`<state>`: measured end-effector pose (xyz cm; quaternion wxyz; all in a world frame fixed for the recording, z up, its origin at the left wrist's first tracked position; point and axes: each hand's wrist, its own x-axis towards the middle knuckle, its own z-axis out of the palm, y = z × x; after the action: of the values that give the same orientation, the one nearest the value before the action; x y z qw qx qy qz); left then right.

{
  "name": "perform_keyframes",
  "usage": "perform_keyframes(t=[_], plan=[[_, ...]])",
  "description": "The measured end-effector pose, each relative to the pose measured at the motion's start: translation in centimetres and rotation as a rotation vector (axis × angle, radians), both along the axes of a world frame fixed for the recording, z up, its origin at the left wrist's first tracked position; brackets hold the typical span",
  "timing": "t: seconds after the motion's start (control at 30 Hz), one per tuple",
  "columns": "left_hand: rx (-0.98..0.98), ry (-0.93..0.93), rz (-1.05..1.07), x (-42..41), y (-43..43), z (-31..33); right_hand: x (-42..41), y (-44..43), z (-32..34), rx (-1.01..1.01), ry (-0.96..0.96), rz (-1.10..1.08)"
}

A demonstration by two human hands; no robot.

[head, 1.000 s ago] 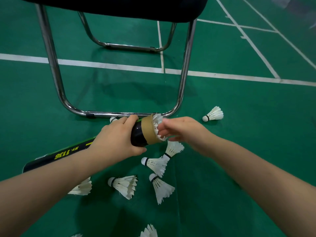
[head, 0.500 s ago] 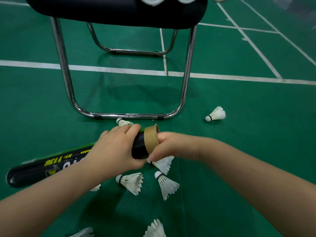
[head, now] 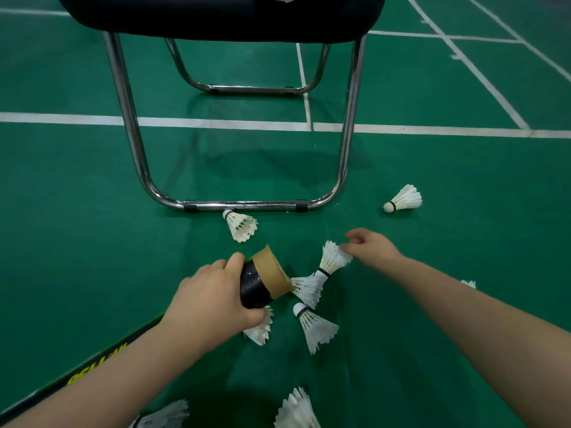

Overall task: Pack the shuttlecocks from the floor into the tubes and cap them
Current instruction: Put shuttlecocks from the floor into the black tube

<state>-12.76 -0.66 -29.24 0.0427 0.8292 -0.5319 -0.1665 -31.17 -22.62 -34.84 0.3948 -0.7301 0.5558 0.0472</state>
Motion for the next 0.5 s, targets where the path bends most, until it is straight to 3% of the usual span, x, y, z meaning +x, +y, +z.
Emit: perform_keyframes(t=[0.23, 0.5], plan=[[0.032, 0.055, 0.043, -0.4, 0.6, -1.0, 1.6, 0.4, -2.1, -0.038, 0.089, 0.144], [0.034, 0.076, 0.063, -0.2, 0.6, -1.5, 2.8, 0.5, 3.2, -0.18, -0.2, -0.003]])
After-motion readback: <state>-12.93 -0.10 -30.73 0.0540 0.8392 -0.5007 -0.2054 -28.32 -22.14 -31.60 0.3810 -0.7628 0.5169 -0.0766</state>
